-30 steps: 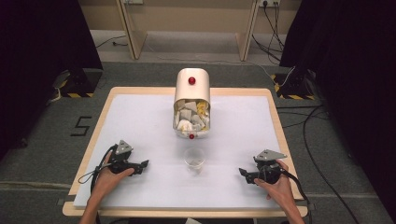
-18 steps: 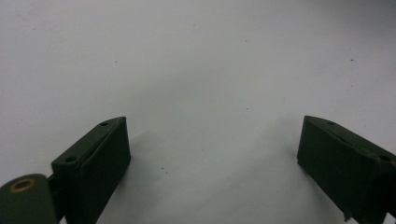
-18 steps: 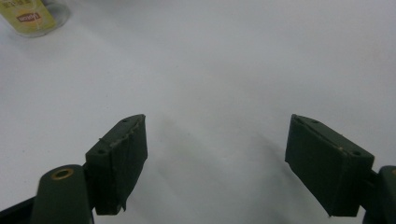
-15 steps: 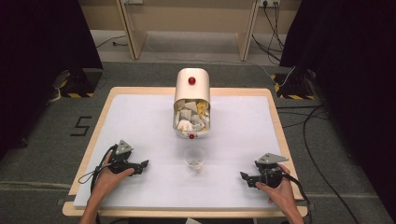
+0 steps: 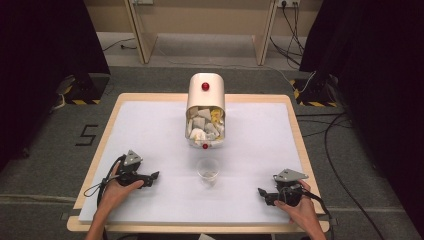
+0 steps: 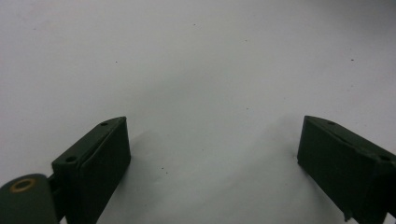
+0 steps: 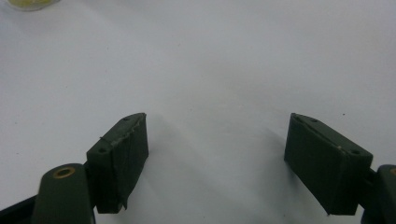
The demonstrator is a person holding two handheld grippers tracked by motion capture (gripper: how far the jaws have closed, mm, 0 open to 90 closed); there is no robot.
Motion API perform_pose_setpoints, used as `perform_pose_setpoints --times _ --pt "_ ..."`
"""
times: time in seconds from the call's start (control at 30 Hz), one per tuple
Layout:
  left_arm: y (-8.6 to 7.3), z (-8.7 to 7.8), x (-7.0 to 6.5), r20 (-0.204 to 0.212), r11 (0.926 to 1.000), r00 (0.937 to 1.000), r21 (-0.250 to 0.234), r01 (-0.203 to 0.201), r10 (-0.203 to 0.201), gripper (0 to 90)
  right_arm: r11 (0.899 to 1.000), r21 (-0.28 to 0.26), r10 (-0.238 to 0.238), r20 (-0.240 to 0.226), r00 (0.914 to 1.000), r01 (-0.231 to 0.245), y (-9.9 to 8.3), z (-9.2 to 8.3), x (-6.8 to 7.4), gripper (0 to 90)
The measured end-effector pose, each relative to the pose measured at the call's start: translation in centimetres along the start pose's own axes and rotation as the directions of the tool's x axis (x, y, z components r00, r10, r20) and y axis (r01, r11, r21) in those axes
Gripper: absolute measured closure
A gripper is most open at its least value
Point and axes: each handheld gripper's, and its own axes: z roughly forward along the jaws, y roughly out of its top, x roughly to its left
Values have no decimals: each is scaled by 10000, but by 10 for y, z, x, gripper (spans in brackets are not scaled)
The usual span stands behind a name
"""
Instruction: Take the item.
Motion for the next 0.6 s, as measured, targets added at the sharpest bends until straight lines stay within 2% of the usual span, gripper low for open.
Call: perform_pose_setpoints --times 0.6 --pt "0 0 0 -1 10000 10000 1 3 -3 86 10000 28 -19 -43 10000 20 -1 0 1 217"
